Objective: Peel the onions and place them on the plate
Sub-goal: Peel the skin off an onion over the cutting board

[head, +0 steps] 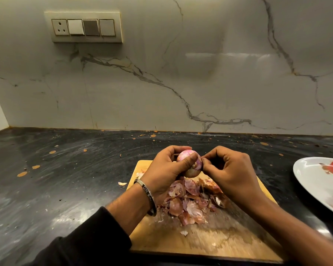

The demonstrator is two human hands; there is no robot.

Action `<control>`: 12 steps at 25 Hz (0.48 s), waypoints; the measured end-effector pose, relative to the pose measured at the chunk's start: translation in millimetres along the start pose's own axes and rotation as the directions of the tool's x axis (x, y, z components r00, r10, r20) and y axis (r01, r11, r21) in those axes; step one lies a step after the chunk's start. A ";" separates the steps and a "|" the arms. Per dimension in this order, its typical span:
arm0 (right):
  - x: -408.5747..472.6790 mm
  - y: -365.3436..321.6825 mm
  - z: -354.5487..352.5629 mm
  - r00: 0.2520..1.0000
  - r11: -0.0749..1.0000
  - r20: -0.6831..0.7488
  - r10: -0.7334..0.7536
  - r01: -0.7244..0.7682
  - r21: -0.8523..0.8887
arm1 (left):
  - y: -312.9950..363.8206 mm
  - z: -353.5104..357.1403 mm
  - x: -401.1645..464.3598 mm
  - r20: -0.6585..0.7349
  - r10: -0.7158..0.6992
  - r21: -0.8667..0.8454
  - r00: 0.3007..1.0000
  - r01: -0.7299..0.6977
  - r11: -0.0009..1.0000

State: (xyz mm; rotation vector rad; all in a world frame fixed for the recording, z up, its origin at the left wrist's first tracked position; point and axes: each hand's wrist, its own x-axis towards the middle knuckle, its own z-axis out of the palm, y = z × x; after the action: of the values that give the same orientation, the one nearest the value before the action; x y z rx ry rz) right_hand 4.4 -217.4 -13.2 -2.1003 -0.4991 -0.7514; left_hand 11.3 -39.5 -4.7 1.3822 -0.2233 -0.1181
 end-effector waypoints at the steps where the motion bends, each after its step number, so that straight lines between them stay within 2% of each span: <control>1: -0.8 -0.1 0.5 1.000 1.000 0.008 0.007 -0.007 0.030 | 0.2 -0.4 -0.1 -0.002 -0.011 -0.029 1.000 0.011 1.000; 5: -3.0 -4.3 -0.4 0.999 0.987 0.037 0.038 -0.043 0.152 | 0.5 -0.7 -0.8 0.009 -0.045 -0.103 0.999 0.046 0.994; 12: 0.1 -0.8 -2.5 0.998 0.993 0.042 0.038 -0.043 0.114 | 0.0 -1.2 -0.1 0.020 -0.055 -0.096 0.998 0.056 0.994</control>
State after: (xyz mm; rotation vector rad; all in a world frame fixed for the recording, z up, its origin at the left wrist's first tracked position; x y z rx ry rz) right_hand 3.2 -219.0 -11.6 -2.0153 -0.5082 -0.6434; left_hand 11.5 -38.2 -4.9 1.2921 -0.1909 -0.1847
